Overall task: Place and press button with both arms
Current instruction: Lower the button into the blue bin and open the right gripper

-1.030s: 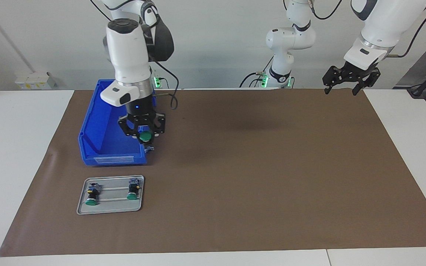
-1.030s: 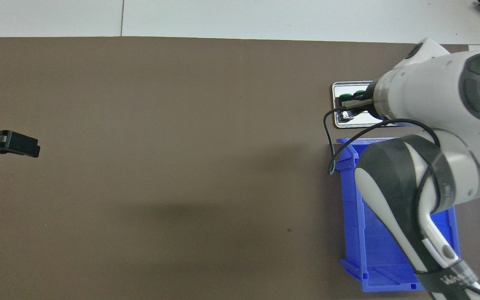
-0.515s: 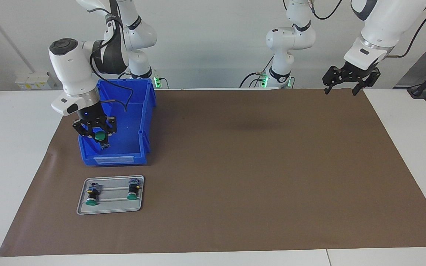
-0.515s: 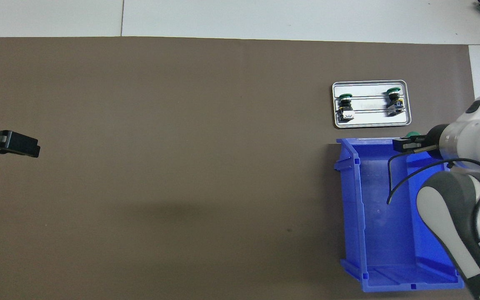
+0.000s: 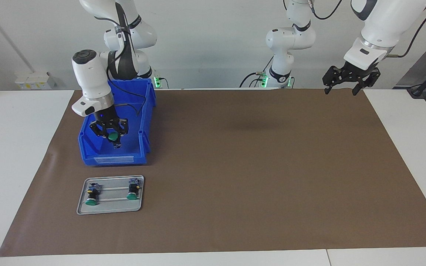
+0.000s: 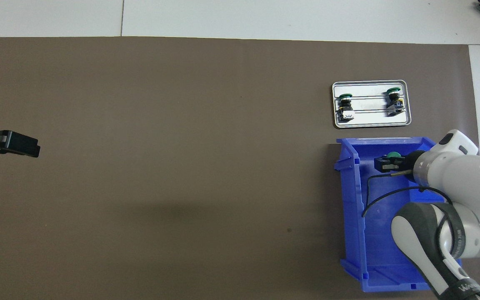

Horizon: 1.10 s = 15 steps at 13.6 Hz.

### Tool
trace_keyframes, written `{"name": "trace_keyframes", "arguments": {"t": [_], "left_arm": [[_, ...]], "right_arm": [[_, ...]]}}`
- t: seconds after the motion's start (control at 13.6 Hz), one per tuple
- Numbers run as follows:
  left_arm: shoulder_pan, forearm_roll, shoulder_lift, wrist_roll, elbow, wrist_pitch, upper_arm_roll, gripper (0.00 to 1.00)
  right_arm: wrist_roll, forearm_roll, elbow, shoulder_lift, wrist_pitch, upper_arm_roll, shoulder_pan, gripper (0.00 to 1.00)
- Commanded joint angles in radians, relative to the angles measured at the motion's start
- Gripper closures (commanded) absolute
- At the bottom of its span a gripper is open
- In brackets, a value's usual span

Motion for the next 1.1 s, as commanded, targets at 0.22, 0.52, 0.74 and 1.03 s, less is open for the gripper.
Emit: {"name": "trace_keyframes", "arguments": {"t": [0.22, 0.52, 0.74, 1.03], "left_arm": [[0.006, 0.017, -0.014, -0.007, -0.016, 0.004, -0.007, 0.00], [0.006, 0.017, -0.014, -0.007, -0.016, 0.004, -0.007, 0.00], [0.006, 0.017, -0.014, -0.007, -0.016, 0.004, -0.007, 0.00], [0.006, 0.017, -0.014, -0.007, -0.016, 0.004, -0.007, 0.00]], "right_arm": [[0.032, 0.022, -0.082, -0.013, 0.071, 0.003, -0.003, 0.35], [0.044, 0.022, -0.069, -0.021, 0.043, 0.003, -0.003, 0.00], [0.095, 0.022, 0.047, -0.041, -0.110, 0.009, -0.002, 0.00], [0.170, 0.021, 0.262, -0.038, -0.381, 0.017, 0.000, 0.00]]}}
